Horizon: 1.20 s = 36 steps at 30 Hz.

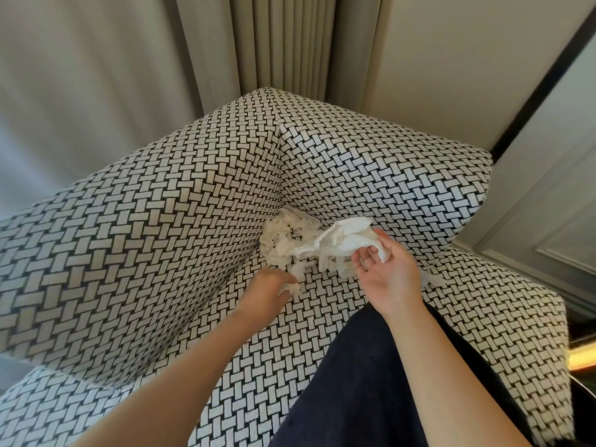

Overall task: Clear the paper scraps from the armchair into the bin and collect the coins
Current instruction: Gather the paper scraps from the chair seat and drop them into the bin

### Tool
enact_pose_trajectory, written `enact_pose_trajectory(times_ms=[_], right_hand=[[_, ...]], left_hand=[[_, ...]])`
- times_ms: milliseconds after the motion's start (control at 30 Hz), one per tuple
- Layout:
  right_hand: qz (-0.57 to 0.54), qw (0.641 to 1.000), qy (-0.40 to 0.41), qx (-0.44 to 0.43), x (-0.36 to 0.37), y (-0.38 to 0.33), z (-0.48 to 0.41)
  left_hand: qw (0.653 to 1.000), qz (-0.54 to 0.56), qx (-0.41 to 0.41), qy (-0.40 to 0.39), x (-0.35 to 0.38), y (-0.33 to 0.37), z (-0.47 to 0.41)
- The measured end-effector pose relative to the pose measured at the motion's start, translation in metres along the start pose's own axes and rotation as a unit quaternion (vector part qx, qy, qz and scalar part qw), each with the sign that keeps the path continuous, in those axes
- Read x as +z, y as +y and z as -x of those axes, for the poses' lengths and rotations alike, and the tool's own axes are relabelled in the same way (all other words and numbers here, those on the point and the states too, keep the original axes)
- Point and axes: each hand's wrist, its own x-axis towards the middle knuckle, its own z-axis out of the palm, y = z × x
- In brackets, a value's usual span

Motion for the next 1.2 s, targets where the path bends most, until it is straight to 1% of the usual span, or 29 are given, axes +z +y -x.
enact_pose_trajectory(times_ms=[200,333,400,467,567,733,800,867,933,1067,1200], right_hand=[[0.007,0.999,-0.034,-0.033,-0.02,-0.033,0.015],[0.102,0.989,-0.083,-0.072,-0.048,-0.068,0.03],[0.147,0.982,-0.086,-0.085,-0.066,-0.087,0.039],[0.192,0.974,-0.076,-0.091,-0.085,-0.107,0.048],[0.26,0.961,-0.017,-0.096,-0.111,-0.133,0.063],[0.394,0.908,0.052,-0.133,-0.156,-0.172,0.092],[0.416,0.893,0.081,-0.149,-0.18,-0.189,0.103],[0.42,0.887,0.111,-0.159,-0.201,-0.2,0.108],[0.425,0.873,0.162,-0.175,-0.223,-0.213,0.115],[0.5,0.807,0.249,-0.191,-0.266,-0.225,0.119],[0.54,0.756,0.319,-0.186,-0.309,-0.234,0.117]], left_hand=[[0.995,-0.068,0.068,-0.023,-0.043,0.043,-0.017],[0.986,-0.082,0.143,-0.039,-0.063,0.084,-0.03],[0.98,-0.082,0.178,-0.037,-0.066,0.106,-0.037],[0.979,-0.047,0.193,-0.049,-0.064,0.128,-0.044],[0.977,0.035,0.195,-0.075,-0.049,0.156,-0.056],[0.965,0.093,0.224,-0.1,-0.012,0.208,-0.07],[0.957,0.11,0.239,-0.125,0.01,0.234,-0.072],[0.946,0.107,0.263,-0.156,0.027,0.255,-0.071],[0.934,0.095,0.287,-0.188,0.049,0.281,-0.072],[0.919,0.076,0.309,-0.234,0.085,0.318,-0.071],[0.912,0.073,0.302,-0.269,0.124,0.349,-0.071]])
